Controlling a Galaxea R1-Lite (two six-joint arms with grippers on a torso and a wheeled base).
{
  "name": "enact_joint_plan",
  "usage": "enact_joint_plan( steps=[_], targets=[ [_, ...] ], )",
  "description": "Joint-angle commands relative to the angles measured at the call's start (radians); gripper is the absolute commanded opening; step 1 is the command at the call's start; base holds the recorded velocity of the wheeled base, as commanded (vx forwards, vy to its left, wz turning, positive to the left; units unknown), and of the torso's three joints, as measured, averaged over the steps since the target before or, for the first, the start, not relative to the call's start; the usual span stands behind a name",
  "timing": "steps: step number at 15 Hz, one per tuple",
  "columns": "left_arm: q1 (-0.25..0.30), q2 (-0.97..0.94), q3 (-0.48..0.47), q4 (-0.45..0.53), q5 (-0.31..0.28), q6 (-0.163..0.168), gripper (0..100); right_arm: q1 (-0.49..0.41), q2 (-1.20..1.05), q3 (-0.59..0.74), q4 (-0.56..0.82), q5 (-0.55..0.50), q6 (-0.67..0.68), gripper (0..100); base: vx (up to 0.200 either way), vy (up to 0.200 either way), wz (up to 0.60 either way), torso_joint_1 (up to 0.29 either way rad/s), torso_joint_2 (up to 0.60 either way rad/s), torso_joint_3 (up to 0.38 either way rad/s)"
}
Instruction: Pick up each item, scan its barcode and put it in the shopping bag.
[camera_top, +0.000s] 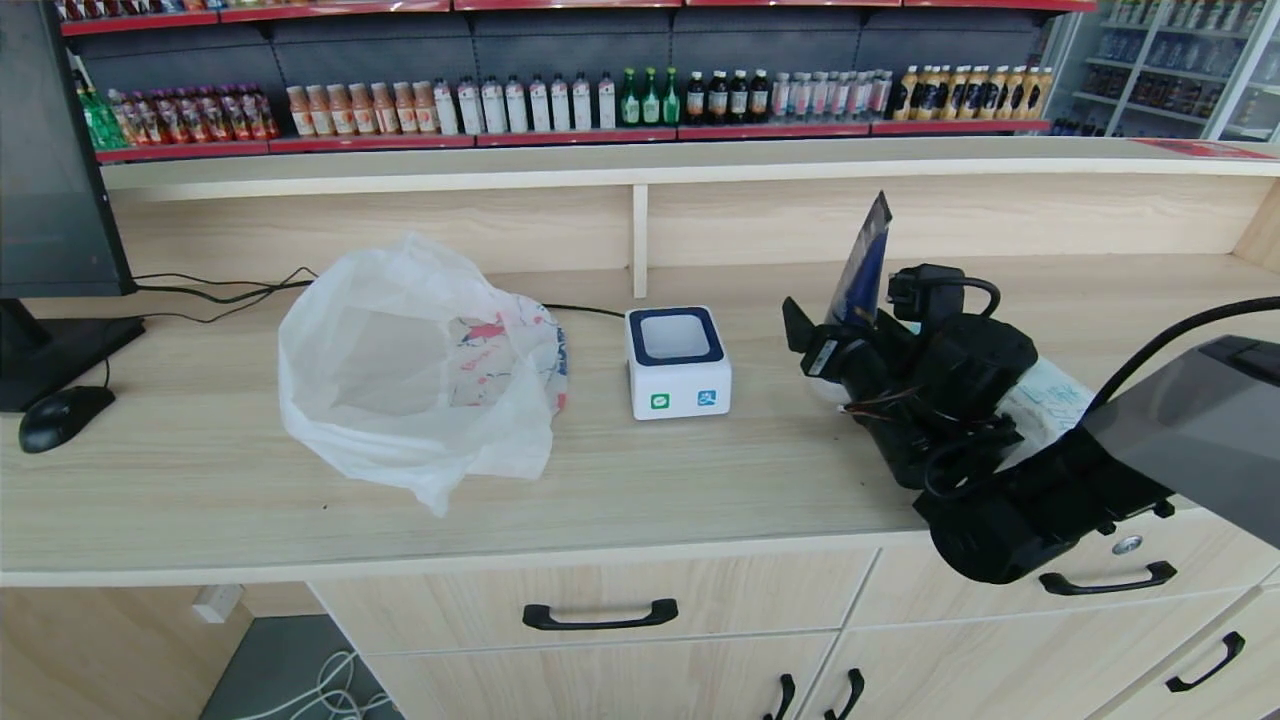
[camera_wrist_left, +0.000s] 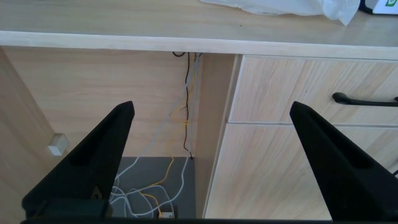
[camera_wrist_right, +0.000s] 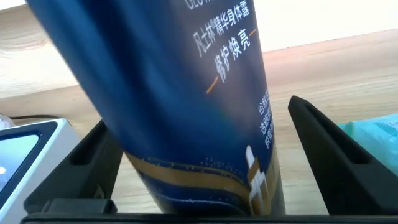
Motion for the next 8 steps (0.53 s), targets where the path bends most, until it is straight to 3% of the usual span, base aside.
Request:
enact_joint_plan(
  steps=[1,8],
  targets=[
    [0.000,0.000,0.000,0.000,0.000,0.001,100,-0.001,-0.001,-0.001,-0.001,0.002,0.002,0,0.000,0.000,0.00,0.000,0.00,0.000],
    [0.000,0.000,0.000,-0.005,0.001,0.001,100,-0.011,-0.041,0.010,-0.001,0.002,0.031,0,0.000,0.000,0.00,0.000,0.00,0.000]
  ],
)
